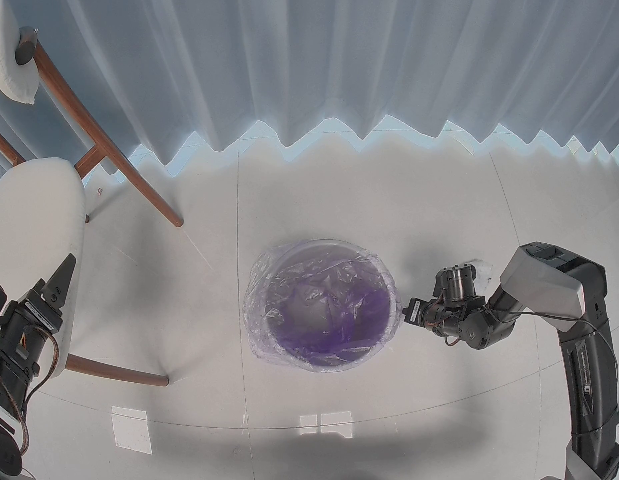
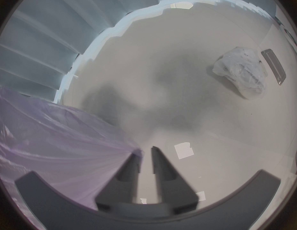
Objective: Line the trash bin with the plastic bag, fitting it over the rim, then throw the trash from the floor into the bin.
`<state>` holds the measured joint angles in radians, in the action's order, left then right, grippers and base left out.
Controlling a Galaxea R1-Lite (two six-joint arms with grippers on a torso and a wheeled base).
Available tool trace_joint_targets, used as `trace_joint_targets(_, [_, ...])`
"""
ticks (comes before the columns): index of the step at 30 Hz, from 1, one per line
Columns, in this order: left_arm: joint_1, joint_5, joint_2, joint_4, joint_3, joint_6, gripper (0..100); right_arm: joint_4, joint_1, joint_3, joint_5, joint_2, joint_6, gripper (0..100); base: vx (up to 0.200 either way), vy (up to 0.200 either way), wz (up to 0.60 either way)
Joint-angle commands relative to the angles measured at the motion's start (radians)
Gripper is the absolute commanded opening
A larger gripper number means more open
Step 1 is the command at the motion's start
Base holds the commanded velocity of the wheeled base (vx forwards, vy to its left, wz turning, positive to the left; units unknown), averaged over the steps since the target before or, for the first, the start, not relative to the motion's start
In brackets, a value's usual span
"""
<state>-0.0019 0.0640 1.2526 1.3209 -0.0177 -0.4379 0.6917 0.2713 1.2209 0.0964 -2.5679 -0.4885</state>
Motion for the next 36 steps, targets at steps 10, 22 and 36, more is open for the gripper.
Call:
trace_joint_targets(10, [-0.004,-0.001,-0.036,-0.052,0.018,0.002,100,-0.314,-0.027,0.275,-0.041,-0.058,0.034,0,0.0,0.0,0.0])
trace_joint_targets(22, [-0.007,-0.009,-0.038,-0.057,0.018,0.013,100,-0.282,-0.017,0.081,-0.061,0.101,-0.033,100,0.0,0.0,0.0])
trace_joint_targets(36, [-0.128,-0.112,-0.056,-0.042,0.018,0.085,100,0.123,-0.052,-0.673,-0.049,0.66,-0.142,100,0.0,0.0,0.0])
